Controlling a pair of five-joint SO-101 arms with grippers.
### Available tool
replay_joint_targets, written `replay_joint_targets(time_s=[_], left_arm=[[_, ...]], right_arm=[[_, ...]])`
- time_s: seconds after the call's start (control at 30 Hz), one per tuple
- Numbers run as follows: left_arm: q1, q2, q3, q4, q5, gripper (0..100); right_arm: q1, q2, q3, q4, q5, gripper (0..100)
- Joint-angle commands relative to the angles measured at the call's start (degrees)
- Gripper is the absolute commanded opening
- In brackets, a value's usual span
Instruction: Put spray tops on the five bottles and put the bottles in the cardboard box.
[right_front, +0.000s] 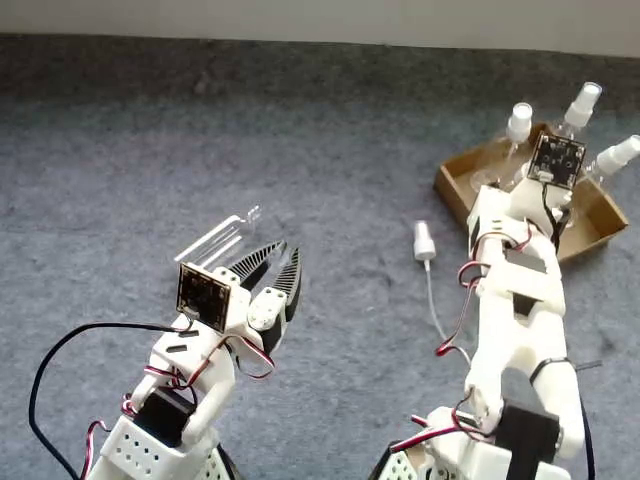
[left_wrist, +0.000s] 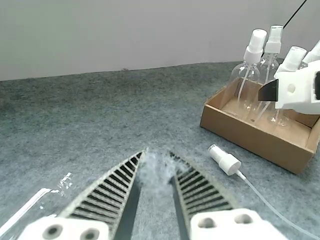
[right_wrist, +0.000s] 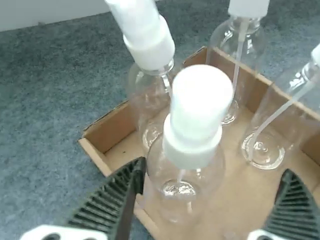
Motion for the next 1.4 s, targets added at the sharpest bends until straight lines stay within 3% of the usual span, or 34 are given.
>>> replay_joint_targets(time_s=[0.0, 0.4, 0.63, 0.77, 0.93, 1.1, 1.23, 1.37], left_arm=[[-0.84, -0.31, 1.27, 0.26, -0.79, 3], [-1.27, -0.48, 1.19, 1.67, -0.88, 3], [-12.0, -0.48, -1.36, 1.58, -0.88, 3], [-18.15, -0.48, -1.8, 1.41, -0.88, 3], [-22.55, -0.57, -2.07, 1.32, -0.53, 4], [-28.44, -0.57, -2.15, 0.88, -0.44, 4], [-30.99, -0.57, -2.07, -1.58, -0.44, 4], [-35.03, -0.57, -3.03, -1.23, -0.79, 3]], right_arm=[[-0.31, -6.2, -3.3, 3.91, 0.53, 35.5], [-0.31, -20.88, -3.47, 17.36, 0.62, 35.5], [-0.75, -30.11, -7.52, 29.05, 0.26, 35.5], [-4.62, -31.87, -14.81, 41.8, 0.26, 35.5], [-14.73, -31.78, -21.05, 53.49, 0.26, 35.5], [-25.01, -31.69, -22.64, 55.87, 0.0, 35.4], [-30.37, -31.69, -22.73, 55.87, -5.8, 35.4], [-35.74, -31.52, -22.73, 55.87, -6.68, 35.4]])
